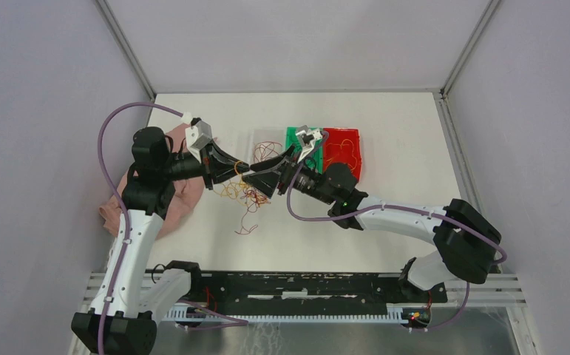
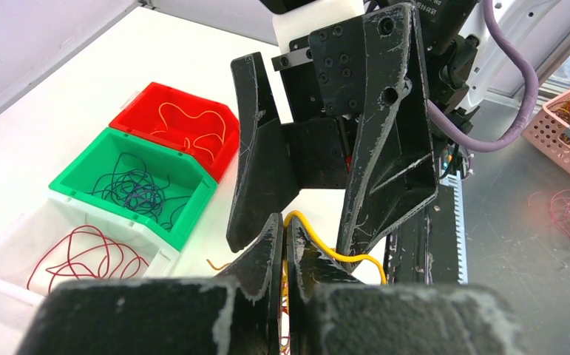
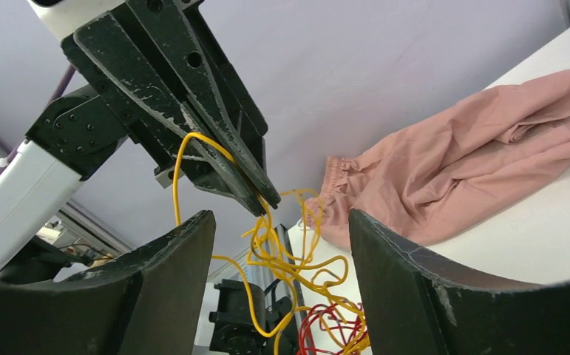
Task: Untangle the cables
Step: Untie the cable.
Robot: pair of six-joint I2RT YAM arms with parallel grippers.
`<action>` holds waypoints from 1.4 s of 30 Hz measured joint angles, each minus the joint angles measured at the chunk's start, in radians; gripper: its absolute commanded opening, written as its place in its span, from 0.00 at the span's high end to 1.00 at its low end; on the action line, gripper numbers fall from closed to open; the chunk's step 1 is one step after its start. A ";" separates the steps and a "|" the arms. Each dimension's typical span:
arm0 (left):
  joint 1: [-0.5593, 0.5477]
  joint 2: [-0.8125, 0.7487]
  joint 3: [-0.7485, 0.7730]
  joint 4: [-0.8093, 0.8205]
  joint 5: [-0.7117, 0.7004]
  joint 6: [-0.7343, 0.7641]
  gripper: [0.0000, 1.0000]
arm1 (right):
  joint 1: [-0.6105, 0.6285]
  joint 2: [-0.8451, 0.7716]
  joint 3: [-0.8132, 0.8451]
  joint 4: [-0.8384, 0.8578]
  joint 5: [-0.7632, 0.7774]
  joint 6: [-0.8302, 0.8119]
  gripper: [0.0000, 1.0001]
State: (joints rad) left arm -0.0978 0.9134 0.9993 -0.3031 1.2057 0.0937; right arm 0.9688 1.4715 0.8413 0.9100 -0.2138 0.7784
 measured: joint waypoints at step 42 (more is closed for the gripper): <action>-0.044 0.066 0.446 0.179 -0.051 -0.389 0.97 | 0.031 0.342 0.011 -0.071 0.160 -0.102 0.31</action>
State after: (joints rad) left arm -0.1417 0.9798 1.4456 -0.1246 1.1542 -0.2955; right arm 0.9993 1.8133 0.8520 0.8394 -0.0540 0.6762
